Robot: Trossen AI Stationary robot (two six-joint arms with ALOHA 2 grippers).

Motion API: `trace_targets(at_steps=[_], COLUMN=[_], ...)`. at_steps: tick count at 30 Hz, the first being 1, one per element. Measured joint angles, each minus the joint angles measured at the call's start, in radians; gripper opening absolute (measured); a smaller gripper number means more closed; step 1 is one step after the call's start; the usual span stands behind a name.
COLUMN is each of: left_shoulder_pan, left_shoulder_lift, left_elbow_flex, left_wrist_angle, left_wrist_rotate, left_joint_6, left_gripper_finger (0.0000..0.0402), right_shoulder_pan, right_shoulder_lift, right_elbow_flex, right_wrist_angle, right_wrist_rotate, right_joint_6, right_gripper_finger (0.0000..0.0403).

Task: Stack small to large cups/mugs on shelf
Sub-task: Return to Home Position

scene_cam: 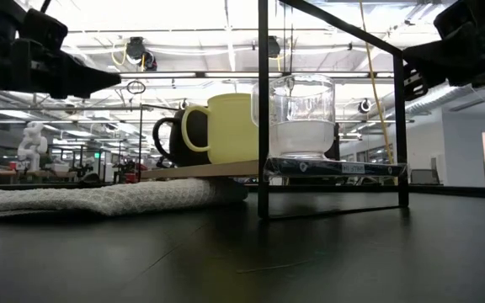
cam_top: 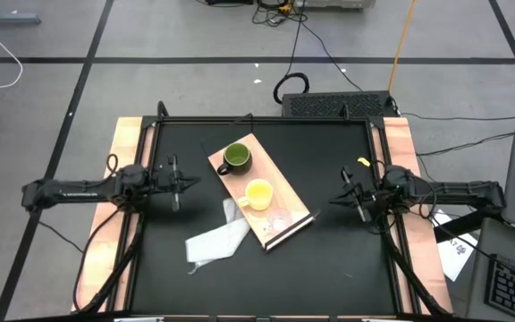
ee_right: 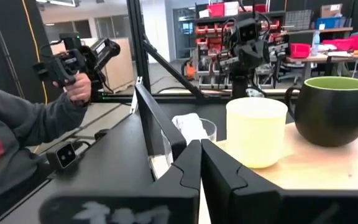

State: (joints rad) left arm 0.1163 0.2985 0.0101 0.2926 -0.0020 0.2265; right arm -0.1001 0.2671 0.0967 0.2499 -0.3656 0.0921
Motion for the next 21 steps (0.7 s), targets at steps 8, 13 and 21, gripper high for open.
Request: trace_targets(at_steps=[8, 13, 21], left_shoulder_pan=[0.084, 0.085, 0.085], left_shoulder_lift=[0.000, 0.000, 0.000], left_elbow_flex=[0.000, 0.000, 0.000], left_wrist_angle=[-0.031, -0.029, -0.042], left_wrist_rotate=[0.139, 0.198, 0.199], left_joint_6=[-0.052, -0.063, -0.087], left_gripper_finger=[0.0000, 0.0000, 0.0001], right_shoulder_pan=[-0.010, -0.023, -0.023], right_shoulder_lift=[0.000, 0.000, 0.000], right_elbow_flex=[0.003, 0.004, 0.005], right_wrist_angle=[-0.001, -0.019, -0.011], right_wrist_rotate=[-0.002, -0.003, -0.005], right_joint_6=[-0.011, -0.016, -0.009], right_gripper_finger=[0.0000, 0.0000, 0.0000])
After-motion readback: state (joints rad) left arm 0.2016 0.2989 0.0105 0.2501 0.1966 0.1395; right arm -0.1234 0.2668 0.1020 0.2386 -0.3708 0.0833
